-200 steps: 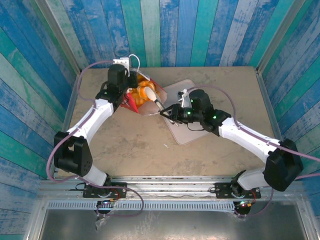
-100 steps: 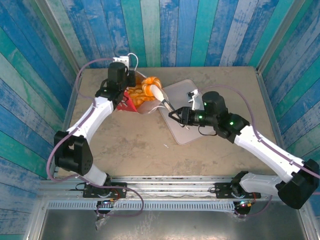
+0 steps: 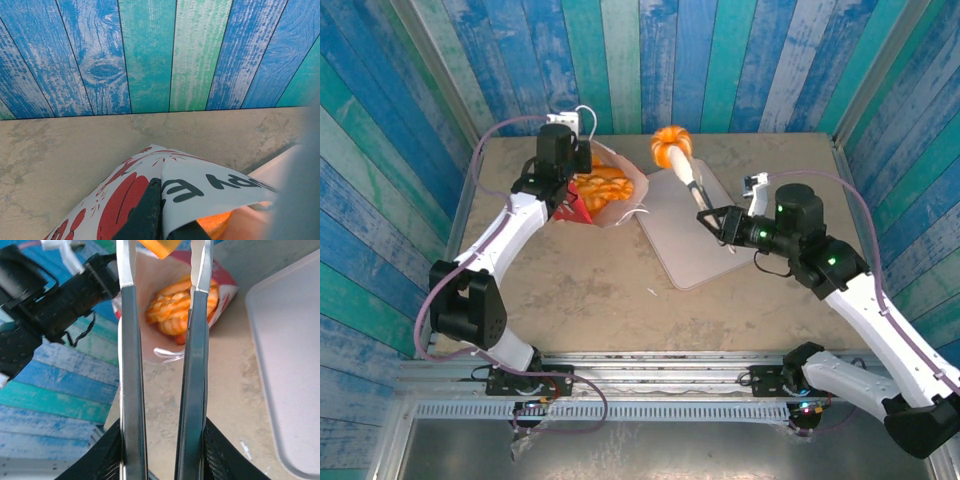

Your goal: Take the fake bread out of the paper bag

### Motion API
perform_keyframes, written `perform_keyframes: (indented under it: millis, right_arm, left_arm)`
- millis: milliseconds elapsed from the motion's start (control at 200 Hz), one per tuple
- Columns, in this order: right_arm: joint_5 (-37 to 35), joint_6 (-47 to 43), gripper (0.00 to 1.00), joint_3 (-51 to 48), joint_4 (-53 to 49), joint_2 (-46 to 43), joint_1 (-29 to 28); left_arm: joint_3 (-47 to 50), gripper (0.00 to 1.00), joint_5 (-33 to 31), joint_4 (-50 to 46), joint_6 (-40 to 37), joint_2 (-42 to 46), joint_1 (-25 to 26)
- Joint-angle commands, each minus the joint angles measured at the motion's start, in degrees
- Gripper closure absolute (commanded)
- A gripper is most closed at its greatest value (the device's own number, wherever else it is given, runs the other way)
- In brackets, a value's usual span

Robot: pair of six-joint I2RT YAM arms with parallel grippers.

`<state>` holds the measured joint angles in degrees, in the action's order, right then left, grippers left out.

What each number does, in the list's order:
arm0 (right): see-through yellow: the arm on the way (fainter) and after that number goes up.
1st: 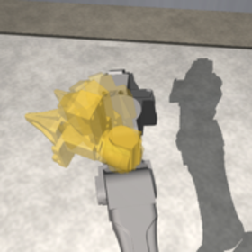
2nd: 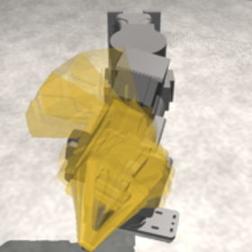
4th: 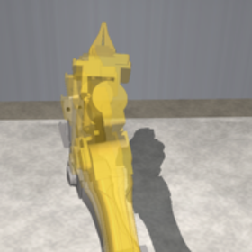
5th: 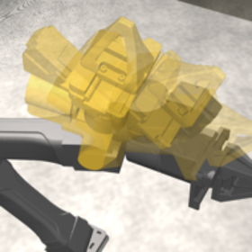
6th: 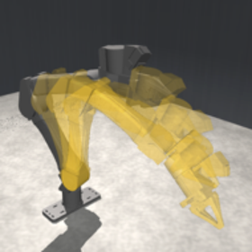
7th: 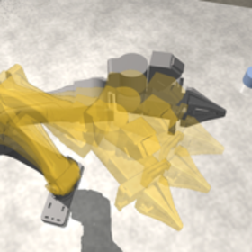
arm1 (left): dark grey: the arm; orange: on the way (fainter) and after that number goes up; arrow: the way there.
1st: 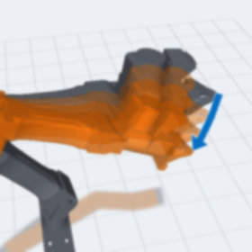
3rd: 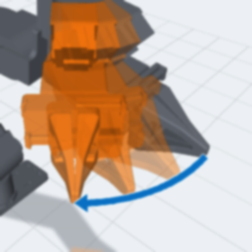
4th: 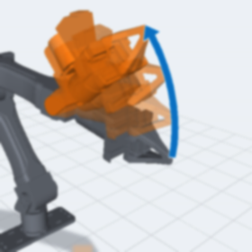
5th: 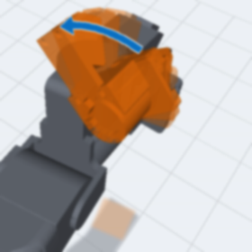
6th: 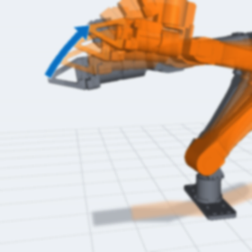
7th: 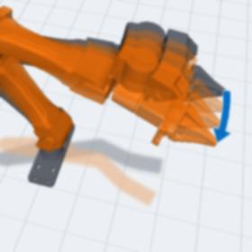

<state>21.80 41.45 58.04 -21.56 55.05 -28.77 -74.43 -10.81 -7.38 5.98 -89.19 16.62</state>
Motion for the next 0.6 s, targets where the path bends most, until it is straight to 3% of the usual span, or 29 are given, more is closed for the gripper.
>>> perform_keyframes:
  millis: [0, 290, 596]
  right_arm:
    - [0.6, -2.9, 0.97, 0.7, -0.6, 0.9, 3.3]
    - [5.3, -8.8, 0.97, 0.2, 2.4, 15.9, 12.2]
    - [6.7, -11.3, 0.94, 4.8, 6.1, 31.4, 14.3]
  left_arm:
    - [-0.9, 0.94, 0.4, 0.6, -0.4, -1.3, 0.3]
    - [-0.4, 0.94, 2.9, -0.1, -0.6, -1.1, 0.3]
    - [-0.4, 0.94, 3.5, -0.5, -0.7, -0.7, 0.3]
